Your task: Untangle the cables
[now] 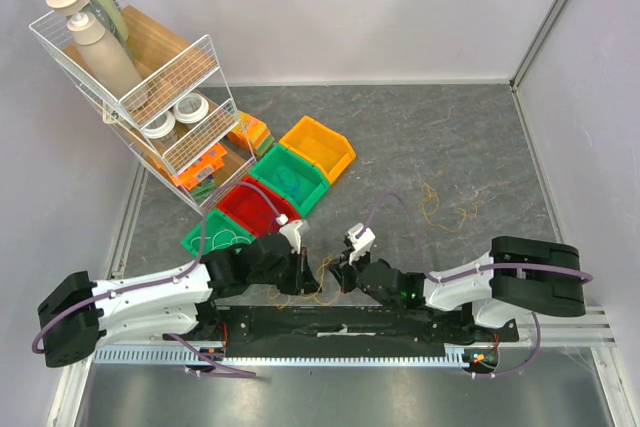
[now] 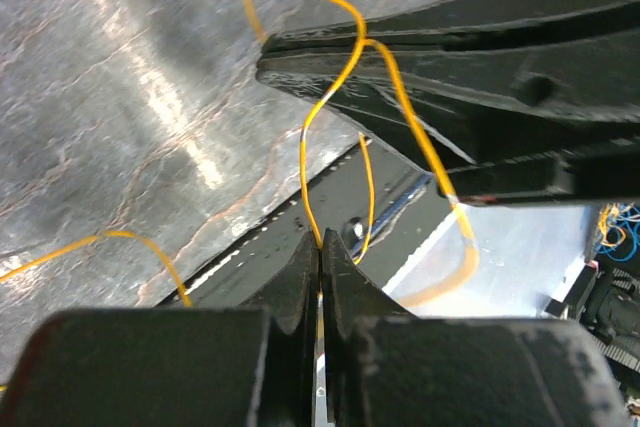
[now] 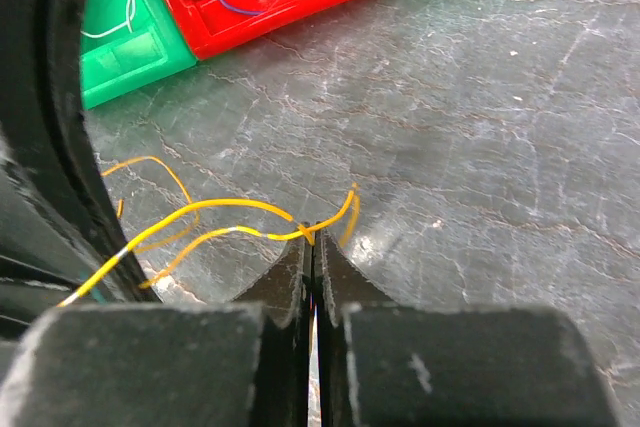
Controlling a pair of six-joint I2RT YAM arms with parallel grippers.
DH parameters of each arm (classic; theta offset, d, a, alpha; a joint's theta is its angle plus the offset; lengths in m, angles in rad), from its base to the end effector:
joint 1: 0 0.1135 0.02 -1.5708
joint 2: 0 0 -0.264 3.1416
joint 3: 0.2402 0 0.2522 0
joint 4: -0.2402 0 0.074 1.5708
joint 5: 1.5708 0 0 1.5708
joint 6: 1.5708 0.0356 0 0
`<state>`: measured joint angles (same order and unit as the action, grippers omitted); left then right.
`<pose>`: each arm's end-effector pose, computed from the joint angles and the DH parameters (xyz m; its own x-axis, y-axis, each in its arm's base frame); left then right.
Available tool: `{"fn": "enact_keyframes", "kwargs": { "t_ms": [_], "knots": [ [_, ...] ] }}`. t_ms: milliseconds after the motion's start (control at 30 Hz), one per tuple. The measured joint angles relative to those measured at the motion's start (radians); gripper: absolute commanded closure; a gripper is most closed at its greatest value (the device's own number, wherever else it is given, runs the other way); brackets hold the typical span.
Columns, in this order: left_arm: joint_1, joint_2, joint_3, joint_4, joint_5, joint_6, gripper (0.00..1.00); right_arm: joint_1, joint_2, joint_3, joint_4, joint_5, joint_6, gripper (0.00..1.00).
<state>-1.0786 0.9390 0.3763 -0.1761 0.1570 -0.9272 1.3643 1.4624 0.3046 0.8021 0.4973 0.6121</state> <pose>0.0820 -0.1648 0.1731 -0.9310 0.0643 -0.3594 0.3006 0.6937 -0.6546 0.0665 0.2348 0.1390 -0.5000 0.0761 -0.8627 -0.5879 0.7016 0.4027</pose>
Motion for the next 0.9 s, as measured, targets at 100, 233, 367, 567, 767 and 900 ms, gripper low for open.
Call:
{"fn": "enact_keyframes", "kwargs": {
  "t_ms": [100, 233, 367, 567, 767, 900],
  "knots": [
    [0.000, -0.045, 0.013, -0.006, 0.001, 0.011, 0.66, 0.000, -0.032, -0.033, 0.014, 0.009, 0.006, 1.00],
    [0.000, -0.117, 0.058, -0.085, -0.043, 0.036, 0.25, 0.000, -0.057, -0.058, 0.016, 0.045, 0.027, 1.00],
    [0.000, -0.262, 0.087, -0.175, -0.116, 0.047, 0.11, 0.000, -0.087, -0.081, 0.012, 0.106, 0.074, 1.00],
    [0.000, -0.443, 0.092, -0.268, -0.207, 0.026, 0.13, 0.000, -0.154, -0.139, 0.004, 0.195, 0.151, 1.00],
    [0.000, -0.381, 0.010, -0.171, -0.097, 0.015, 0.19, -0.013, -0.162, -0.159, 0.011, 0.200, 0.188, 1.00],
    [-0.012, -0.262, 0.006, -0.151, -0.070, 0.080, 0.21, -0.068, -0.163, -0.210, 0.081, 0.122, 0.204, 1.00]
  ]
}}
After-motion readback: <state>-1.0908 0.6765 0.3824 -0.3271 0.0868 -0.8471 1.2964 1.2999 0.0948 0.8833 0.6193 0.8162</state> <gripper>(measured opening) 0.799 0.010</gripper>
